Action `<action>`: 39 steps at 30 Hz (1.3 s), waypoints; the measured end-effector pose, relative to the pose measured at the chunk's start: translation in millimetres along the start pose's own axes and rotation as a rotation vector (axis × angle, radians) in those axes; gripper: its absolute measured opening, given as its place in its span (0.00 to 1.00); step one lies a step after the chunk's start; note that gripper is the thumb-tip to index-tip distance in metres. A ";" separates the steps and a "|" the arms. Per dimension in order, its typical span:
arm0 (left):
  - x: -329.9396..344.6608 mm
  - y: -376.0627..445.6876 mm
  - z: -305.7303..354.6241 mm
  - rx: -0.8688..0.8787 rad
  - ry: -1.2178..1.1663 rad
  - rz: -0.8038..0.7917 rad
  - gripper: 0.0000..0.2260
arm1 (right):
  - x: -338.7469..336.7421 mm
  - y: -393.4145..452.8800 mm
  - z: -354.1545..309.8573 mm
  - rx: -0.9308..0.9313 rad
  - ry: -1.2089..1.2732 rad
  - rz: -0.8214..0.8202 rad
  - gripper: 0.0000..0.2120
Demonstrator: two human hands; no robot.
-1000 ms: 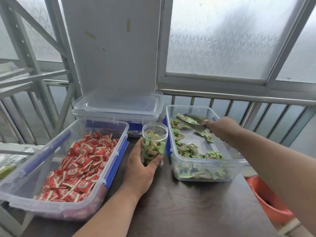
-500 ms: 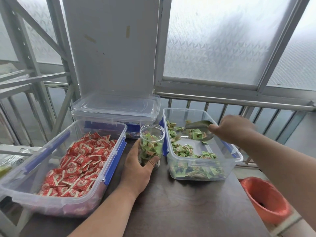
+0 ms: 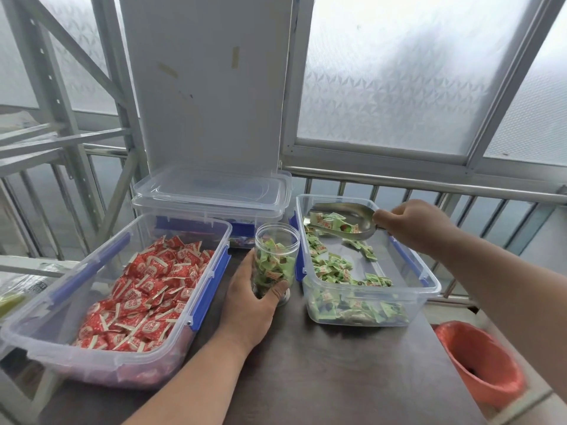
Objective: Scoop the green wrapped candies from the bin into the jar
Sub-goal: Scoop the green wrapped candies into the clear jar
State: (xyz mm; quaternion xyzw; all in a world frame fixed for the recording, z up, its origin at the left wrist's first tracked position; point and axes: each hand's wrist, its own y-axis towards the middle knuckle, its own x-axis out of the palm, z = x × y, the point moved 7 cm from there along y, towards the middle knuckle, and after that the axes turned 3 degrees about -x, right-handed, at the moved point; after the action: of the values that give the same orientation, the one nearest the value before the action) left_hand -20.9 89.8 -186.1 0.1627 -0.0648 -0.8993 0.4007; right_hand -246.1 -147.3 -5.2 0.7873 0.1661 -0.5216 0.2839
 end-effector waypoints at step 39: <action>-3.5 -2.4 5.3 0.038 0.020 0.036 0.33 | -57.1 -38.6 -185.0 -0.572 -0.636 0.393 0.23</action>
State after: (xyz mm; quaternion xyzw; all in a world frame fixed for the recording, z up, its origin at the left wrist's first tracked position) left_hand -22.2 93.9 -180.9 0.1781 -0.0807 -0.8888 0.4144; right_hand -156.1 -0.3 91.0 0.4949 0.0557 -0.6068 0.6195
